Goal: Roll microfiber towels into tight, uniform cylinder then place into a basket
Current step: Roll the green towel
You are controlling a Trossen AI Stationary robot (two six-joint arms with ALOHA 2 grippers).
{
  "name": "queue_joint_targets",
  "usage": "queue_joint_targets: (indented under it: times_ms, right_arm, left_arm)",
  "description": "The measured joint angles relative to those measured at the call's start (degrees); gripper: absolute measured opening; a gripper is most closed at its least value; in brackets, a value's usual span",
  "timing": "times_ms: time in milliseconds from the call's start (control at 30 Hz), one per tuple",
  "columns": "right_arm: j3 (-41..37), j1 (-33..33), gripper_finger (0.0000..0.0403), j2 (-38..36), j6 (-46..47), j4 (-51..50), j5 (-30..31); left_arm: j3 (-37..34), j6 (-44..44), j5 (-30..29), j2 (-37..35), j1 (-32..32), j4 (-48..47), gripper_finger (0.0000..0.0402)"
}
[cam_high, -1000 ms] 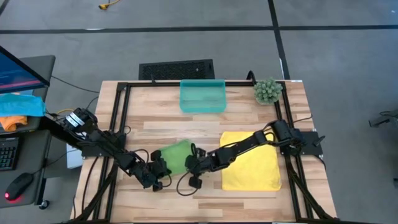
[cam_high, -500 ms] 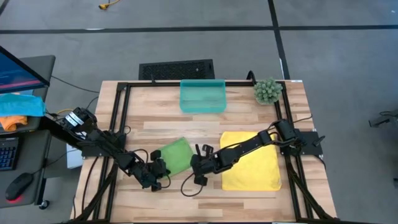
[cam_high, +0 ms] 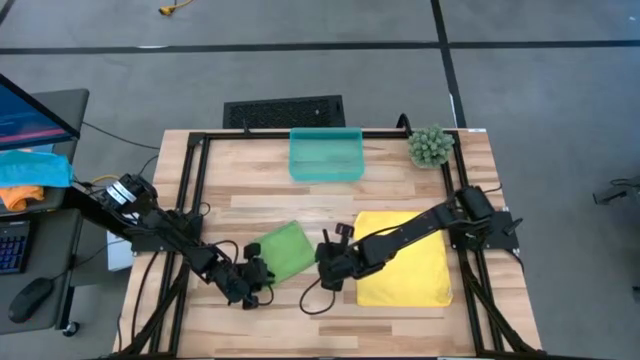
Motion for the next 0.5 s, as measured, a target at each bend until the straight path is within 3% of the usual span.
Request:
queue_joint_targets:
  times_ms: [267,500]
  right_arm:
    - [0.02,0.57,0.0015,-3.80,-0.02,-7.77,6.72]
    - [0.10,0.46,0.0013,-6.74,-0.17,-14.45,12.23]
  left_arm:
    - [0.02,0.94,-1.81,0.04,1.38,-0.08,0.0198]
    - [1.23,2.24,-0.92,0.02,1.27,-0.38,0.0216]
